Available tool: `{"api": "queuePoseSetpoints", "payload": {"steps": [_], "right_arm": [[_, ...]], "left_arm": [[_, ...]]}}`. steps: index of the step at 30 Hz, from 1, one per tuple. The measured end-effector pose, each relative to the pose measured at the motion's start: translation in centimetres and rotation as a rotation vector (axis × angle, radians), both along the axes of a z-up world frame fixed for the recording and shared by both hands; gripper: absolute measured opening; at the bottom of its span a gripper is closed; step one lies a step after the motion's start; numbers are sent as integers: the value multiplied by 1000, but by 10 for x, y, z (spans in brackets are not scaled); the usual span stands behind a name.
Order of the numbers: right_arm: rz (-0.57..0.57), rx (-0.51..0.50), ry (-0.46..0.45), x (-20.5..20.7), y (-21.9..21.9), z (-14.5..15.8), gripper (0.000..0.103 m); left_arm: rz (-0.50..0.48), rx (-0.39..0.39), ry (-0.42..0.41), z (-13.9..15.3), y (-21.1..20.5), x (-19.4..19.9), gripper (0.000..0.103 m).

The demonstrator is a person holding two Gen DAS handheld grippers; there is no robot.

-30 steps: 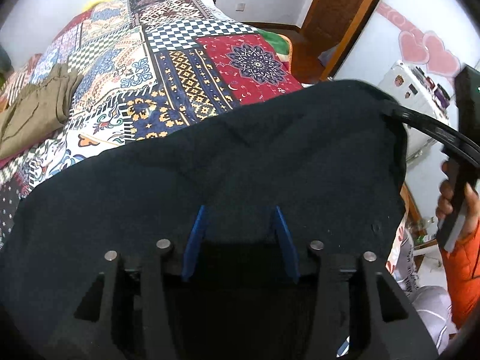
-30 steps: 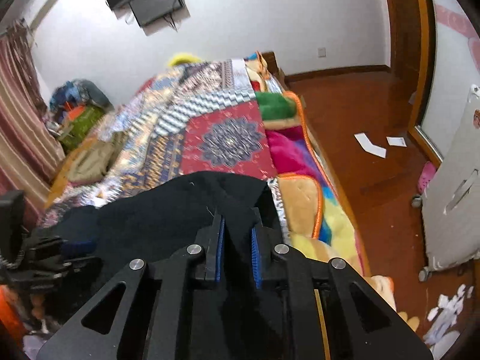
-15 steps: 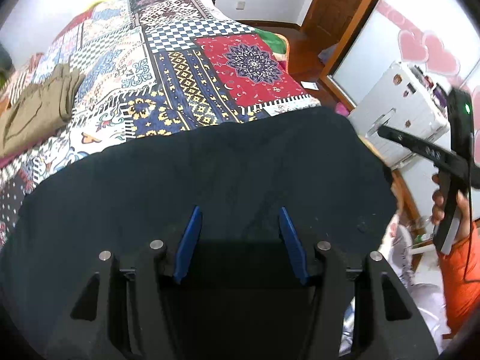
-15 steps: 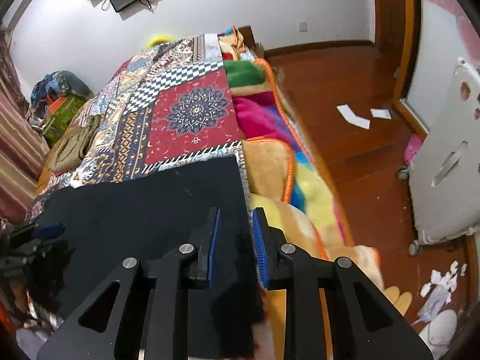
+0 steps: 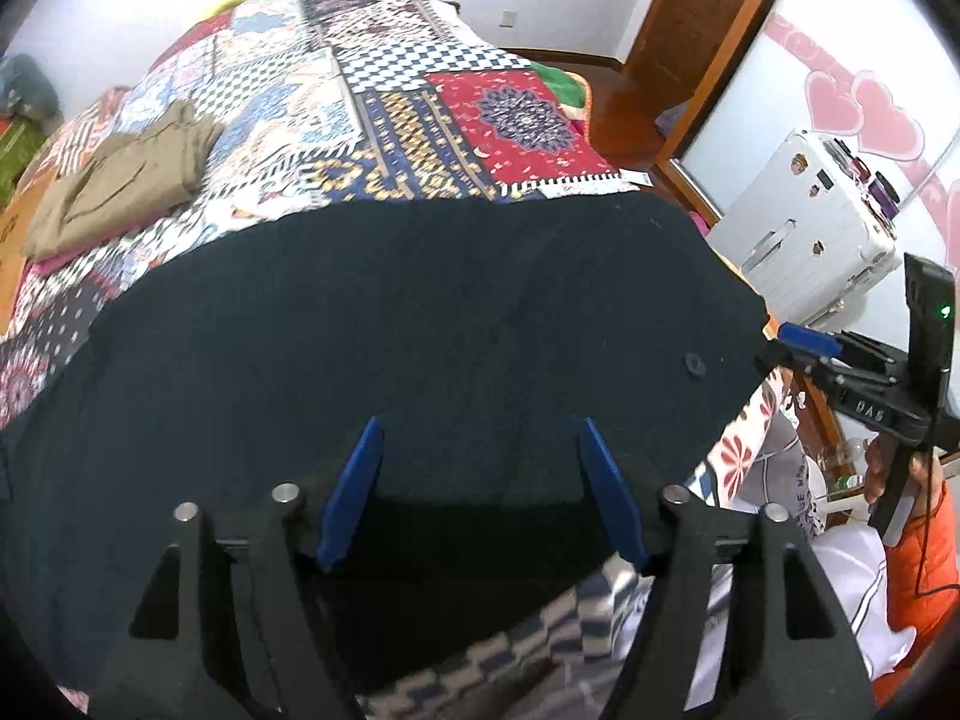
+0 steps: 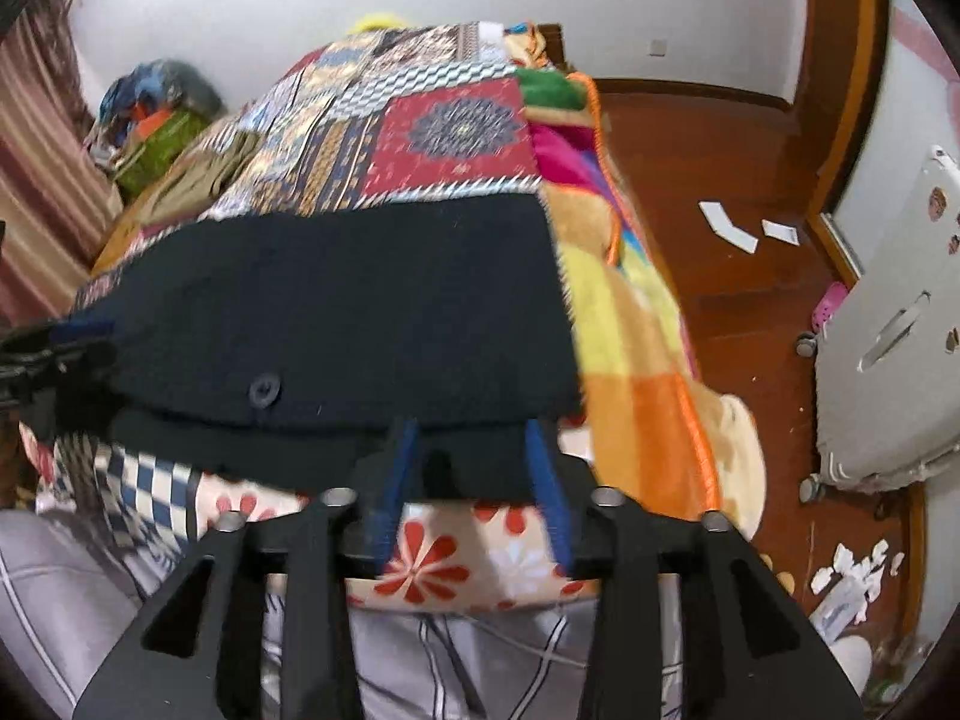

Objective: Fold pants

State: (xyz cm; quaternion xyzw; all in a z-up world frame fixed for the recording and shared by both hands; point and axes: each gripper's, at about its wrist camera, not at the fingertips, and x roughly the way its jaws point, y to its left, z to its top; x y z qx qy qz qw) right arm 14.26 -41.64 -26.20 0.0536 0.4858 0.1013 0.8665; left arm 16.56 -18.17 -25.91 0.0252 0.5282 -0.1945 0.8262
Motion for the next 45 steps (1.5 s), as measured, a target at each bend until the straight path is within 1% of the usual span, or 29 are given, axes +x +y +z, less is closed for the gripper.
{"api": "queuePoseSetpoints", "payload": {"steps": [2,4,5,6,8,14,20,23,26,30,31,33,34,36,37,38,39,40,41,42,44,45], "right_arm": [[23,-19,1,0,6,-2,46],[39,-33,1,-1,10,-2,46],[50,-39,1,0,12,-3,48],[54,-46,2,0,13,-4,52],[51,-83,0,1,17,-6,63],[59,-110,-5,6,20,-9,65],[70,-186,-31,7,31,-11,66],[131,-208,-44,3,40,-9,66],[166,-230,-51,-2,45,-11,66],[184,-275,-71,-1,54,-12,66],[188,-285,-81,0,57,-11,66],[191,-303,-101,3,61,-9,66],[198,-307,-113,4,64,-8,66],[207,-310,-130,6,67,-7,64],[213,-312,-137,8,70,-7,59],[215,-312,-140,9,71,-7,47],[222,-304,-136,11,72,-7,41],[224,-295,-129,13,72,-8,33],[223,-284,-126,14,72,-7,28],[223,-272,-128,14,71,-7,25],[218,-271,-132,12,72,-4,16],[215,-270,-139,11,71,-2,15]], "left_arm": [[16,6,3,-1,8,-8,74],[26,24,-3,-2,13,-15,81],[31,32,-6,-3,15,-18,85],[34,42,-8,-5,18,-22,87],[37,66,-12,-8,19,-26,88],[33,116,-36,-14,12,-25,95],[35,129,-59,-16,7,-20,96],[36,118,-63,-16,8,-18,95],[37,112,-75,-15,8,-17,89],[24,105,-86,-11,4,-17,73],[19,104,-87,-11,3,-16,71],[8,98,-87,-9,2,-16,63],[6,94,-87,-8,1,-16,62],[2,82,-85,-7,1,-15,54],[1,74,-83,-6,1,-14,53],[0,67,-82,-6,1,-14,49],[-6,53,-83,-5,1,-14,41],[-18,33,-81,-4,1,-15,36],[-26,19,-78,-3,1,-15,30],[-32,13,-82,-2,0,-16,27],[-47,8,-91,-1,-1,-18,20],[-52,4,-92,0,-2,-19,19]]}}
